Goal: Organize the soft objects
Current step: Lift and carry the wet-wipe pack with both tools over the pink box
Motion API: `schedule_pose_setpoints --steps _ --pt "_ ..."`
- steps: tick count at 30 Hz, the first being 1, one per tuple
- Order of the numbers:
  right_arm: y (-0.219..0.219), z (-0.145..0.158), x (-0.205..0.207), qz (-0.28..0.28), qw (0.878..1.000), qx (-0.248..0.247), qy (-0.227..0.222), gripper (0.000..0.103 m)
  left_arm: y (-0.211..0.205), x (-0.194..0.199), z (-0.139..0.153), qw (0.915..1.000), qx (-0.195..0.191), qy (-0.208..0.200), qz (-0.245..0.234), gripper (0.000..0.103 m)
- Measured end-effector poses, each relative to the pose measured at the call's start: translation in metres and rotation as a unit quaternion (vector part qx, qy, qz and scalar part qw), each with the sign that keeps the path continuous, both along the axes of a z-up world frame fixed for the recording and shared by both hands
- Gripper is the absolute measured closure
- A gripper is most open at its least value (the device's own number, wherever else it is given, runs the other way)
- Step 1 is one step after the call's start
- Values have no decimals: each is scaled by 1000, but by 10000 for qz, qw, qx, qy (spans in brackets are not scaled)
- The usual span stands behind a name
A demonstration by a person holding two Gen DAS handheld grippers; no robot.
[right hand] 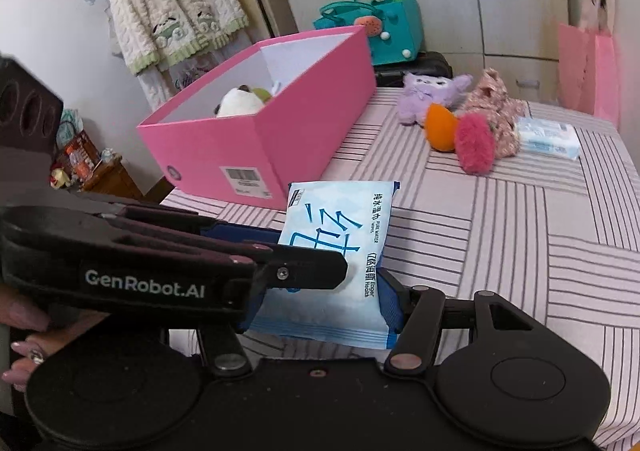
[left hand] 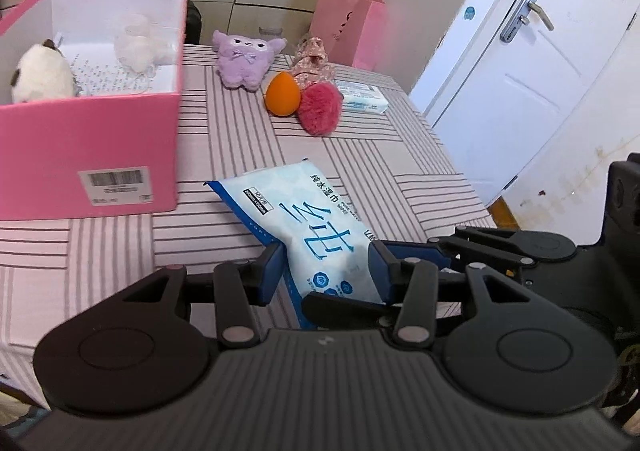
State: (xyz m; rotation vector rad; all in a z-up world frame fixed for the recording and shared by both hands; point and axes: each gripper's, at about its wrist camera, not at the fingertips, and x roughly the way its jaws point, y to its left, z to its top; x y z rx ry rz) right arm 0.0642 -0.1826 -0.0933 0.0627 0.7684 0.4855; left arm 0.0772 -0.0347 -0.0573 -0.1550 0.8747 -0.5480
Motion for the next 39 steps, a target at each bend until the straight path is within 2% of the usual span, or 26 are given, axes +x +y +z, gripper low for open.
schedule_pose_setpoints --steps 6,11,21,28,39 --pt "17 12 -15 251 9996 -69 -72 39 18 -18 13 10000 41 14 80 58" --pt "31 17 -23 486 9988 40 18 38 39 -28 22 9998 48 205 38 58" --pt "63 39 -36 912 9955 82 -258 39 73 -53 53 9995 239 -83 207 58" --pt "81 54 -37 1228 9922 104 -166 39 94 -59 71 9988 328 82 360 58" --pt "98 85 -29 1320 9888 -56 -687 39 112 -52 99 9976 199 -471 464 58"
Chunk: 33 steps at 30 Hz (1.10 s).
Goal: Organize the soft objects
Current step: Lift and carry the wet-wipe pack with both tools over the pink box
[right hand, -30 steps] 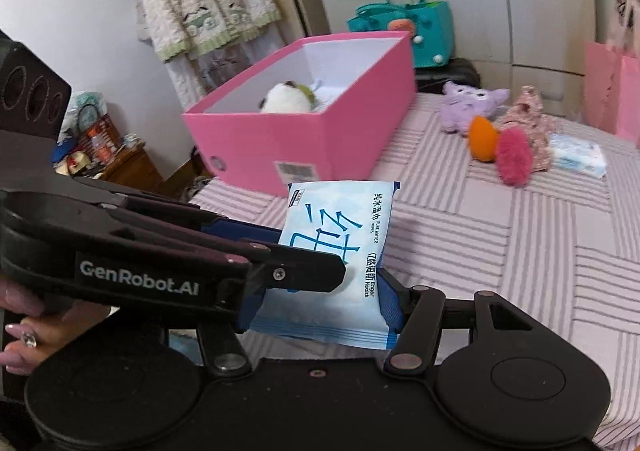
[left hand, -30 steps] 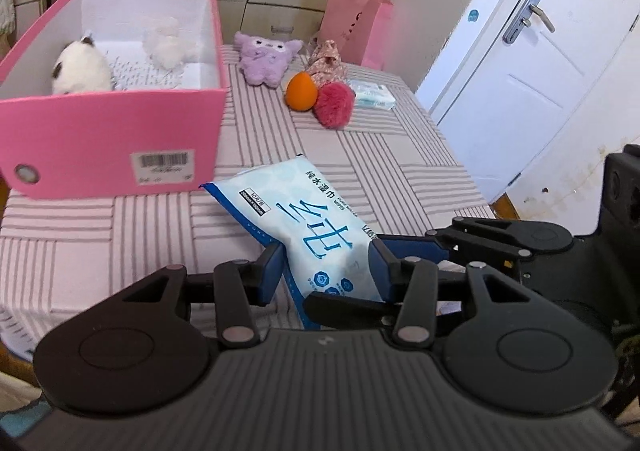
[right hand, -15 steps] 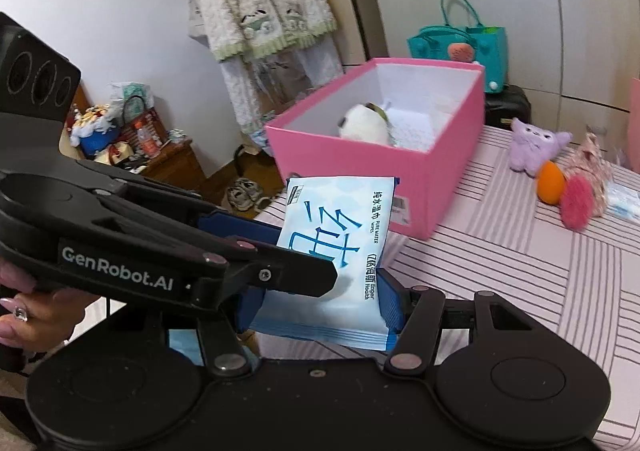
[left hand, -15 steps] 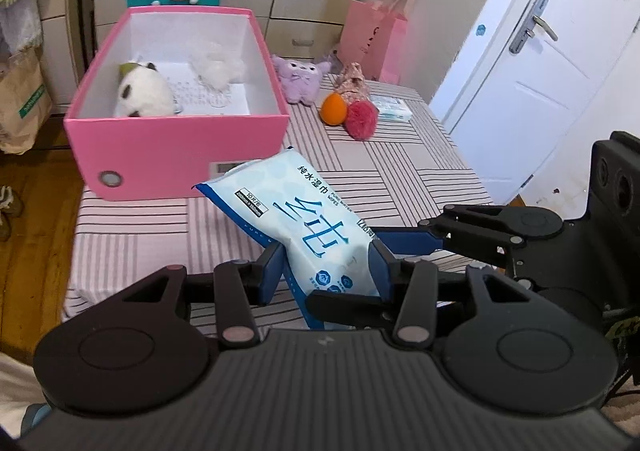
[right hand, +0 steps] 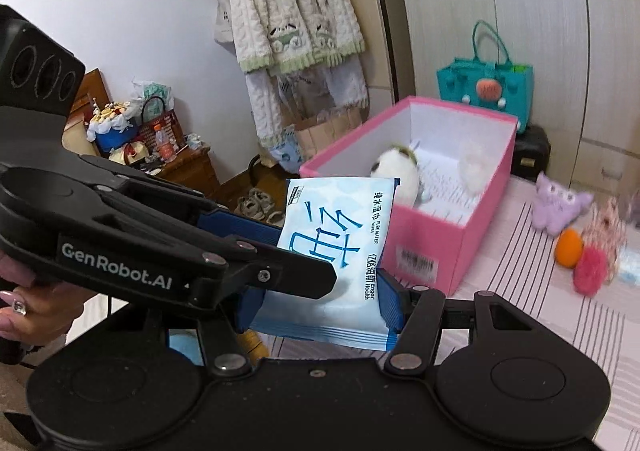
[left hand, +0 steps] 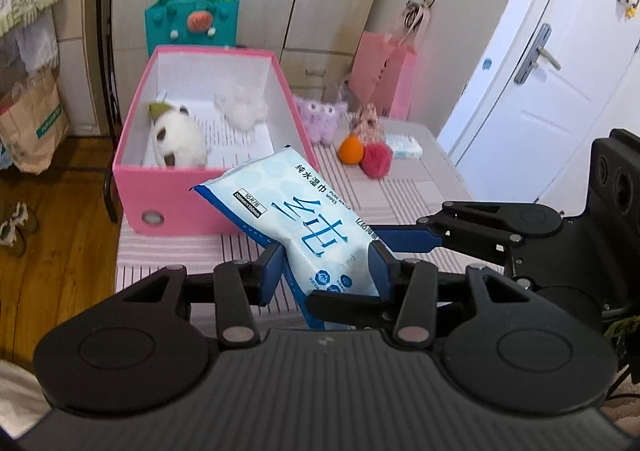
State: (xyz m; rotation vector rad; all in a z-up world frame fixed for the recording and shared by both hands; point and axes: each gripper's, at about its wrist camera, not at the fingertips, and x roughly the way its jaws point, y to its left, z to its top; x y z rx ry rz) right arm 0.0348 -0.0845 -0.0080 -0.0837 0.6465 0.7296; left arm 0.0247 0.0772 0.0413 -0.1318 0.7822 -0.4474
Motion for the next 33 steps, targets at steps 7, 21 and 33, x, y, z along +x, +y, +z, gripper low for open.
schedule_pose_setpoints --steps 7,21,33 --pt "2 13 28 -99 9995 -38 -302 39 5 27 3 9986 -317 -414 96 58" --pt "20 -4 151 -179 9994 -91 -295 40 21 156 -26 9966 -620 -328 431 58" --pt "52 -18 249 13 9969 -740 -270 40 38 261 -58 9938 -751 352 745 58"
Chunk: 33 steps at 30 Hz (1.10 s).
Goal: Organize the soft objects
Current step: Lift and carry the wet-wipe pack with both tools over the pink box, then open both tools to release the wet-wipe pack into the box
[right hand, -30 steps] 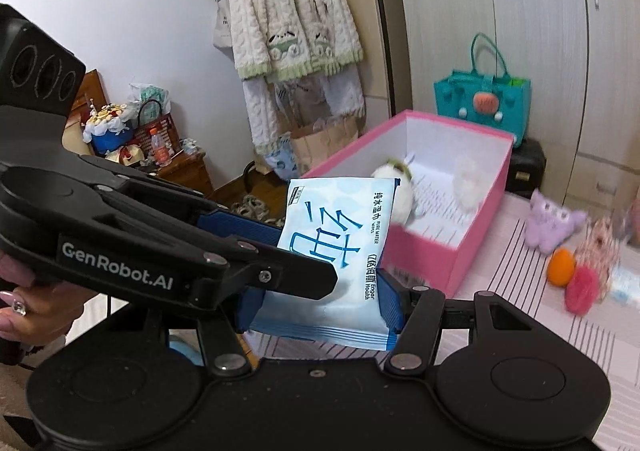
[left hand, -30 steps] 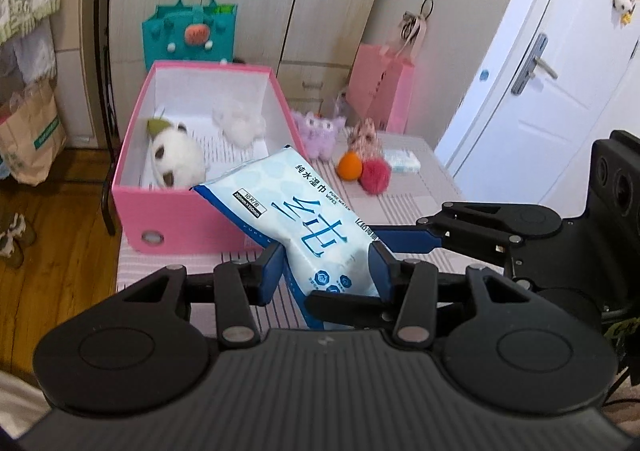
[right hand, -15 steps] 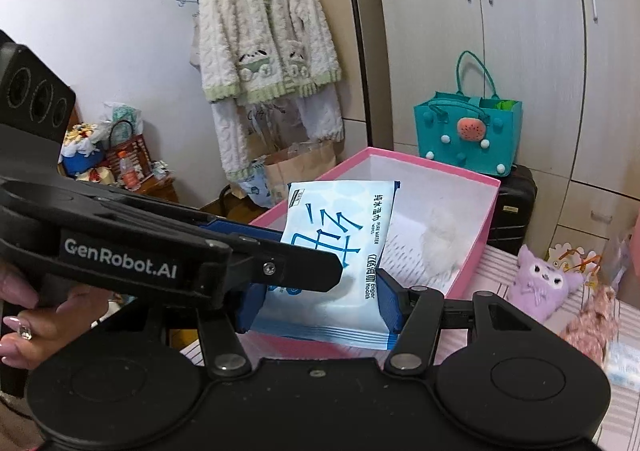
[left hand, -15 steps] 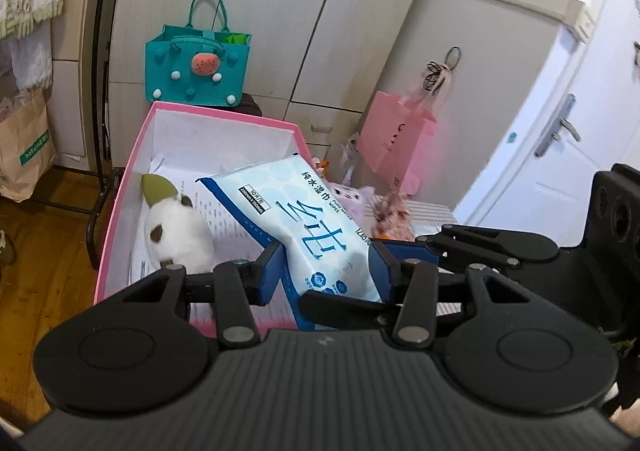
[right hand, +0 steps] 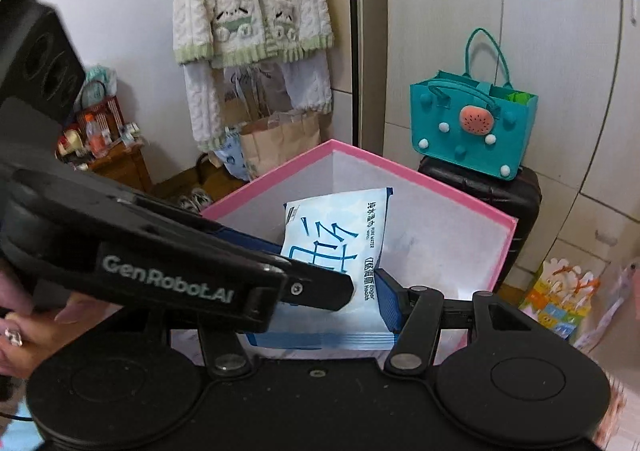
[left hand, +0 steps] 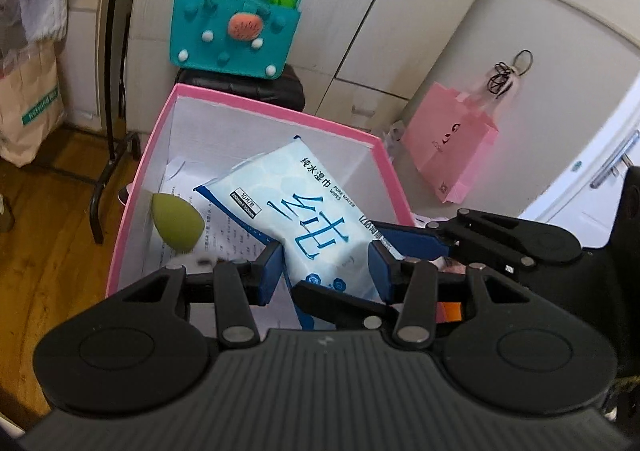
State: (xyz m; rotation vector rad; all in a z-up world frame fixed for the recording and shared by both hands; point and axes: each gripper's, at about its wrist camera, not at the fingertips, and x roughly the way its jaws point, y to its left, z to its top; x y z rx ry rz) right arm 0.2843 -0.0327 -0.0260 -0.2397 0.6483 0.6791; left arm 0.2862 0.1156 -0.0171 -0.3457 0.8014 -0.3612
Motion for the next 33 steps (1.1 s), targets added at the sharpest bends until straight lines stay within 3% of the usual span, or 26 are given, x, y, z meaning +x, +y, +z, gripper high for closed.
schedule_pose_setpoints --steps 6,13,18,21,33 --pt "6 -10 17 132 9997 -209 47 40 4 18 -9 9997 11 218 55 58" --pt "16 -22 29 138 9984 -546 63 37 7 20 -16 9994 64 189 274 58" --pt "-1 -13 24 59 9994 -165 281 37 5 -10 11 9973 492 -460 302 54" --pt "-12 0 8 120 9993 37 354 37 6 -28 27 9967 572 -561 128 54" --pt "-51 54 -66 222 9988 99 418 37 -11 -119 84 9856 1194 -1034 -602 46"
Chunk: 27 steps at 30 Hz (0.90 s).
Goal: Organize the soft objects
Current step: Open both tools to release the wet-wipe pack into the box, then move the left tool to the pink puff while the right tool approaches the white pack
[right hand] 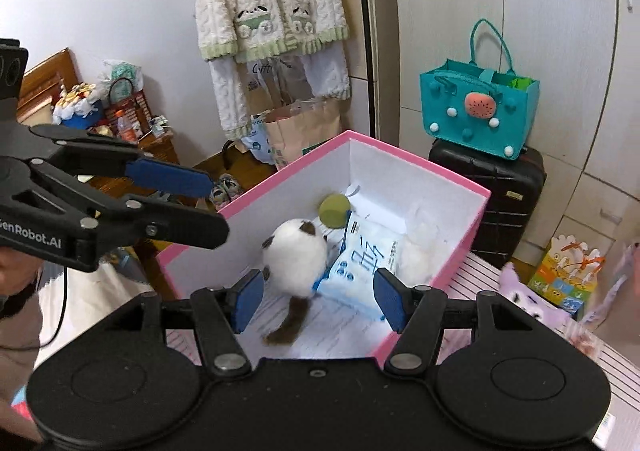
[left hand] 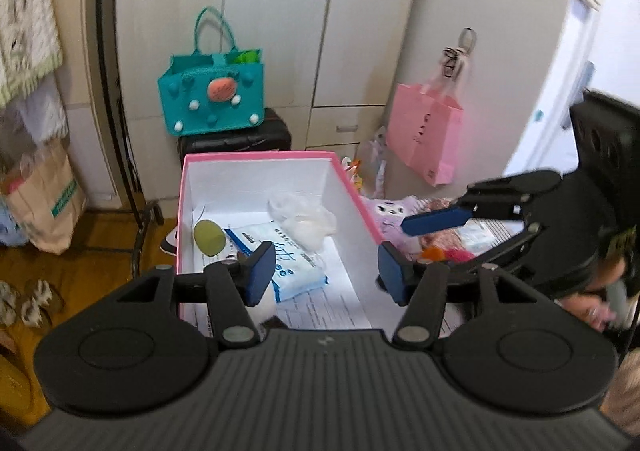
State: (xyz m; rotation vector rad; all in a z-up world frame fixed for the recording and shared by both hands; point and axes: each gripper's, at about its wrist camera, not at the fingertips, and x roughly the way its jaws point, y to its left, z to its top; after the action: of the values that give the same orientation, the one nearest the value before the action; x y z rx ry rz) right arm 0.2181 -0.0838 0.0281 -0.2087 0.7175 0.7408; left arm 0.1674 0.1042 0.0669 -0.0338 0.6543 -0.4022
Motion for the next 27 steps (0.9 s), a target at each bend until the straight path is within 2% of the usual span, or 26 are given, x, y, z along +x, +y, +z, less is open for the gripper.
schedule_pose_setpoints --steps 3,7,11,21,27 --pt "-14 12 -23 22 10000 -19 -42 37 -8 -20 6 9997 109 -27 -211 44" --pt "-33 19 -50 -46 9999 69 -116 37 -17 -38 5 9984 -12 258 -507 42" --pt "-50 18 -75 -98 9998 69 -182 37 -31 -58 4 9974 164 243 -656 42" --pt "-109 2 -125 -408 9990 118 -150 36 -65 -92 -11 9918 426 494 -1102 41" --pt "-149 -19 -125 -662 9964 447 272 36 -86 -101 -30 9870 171 751 -1410 41"
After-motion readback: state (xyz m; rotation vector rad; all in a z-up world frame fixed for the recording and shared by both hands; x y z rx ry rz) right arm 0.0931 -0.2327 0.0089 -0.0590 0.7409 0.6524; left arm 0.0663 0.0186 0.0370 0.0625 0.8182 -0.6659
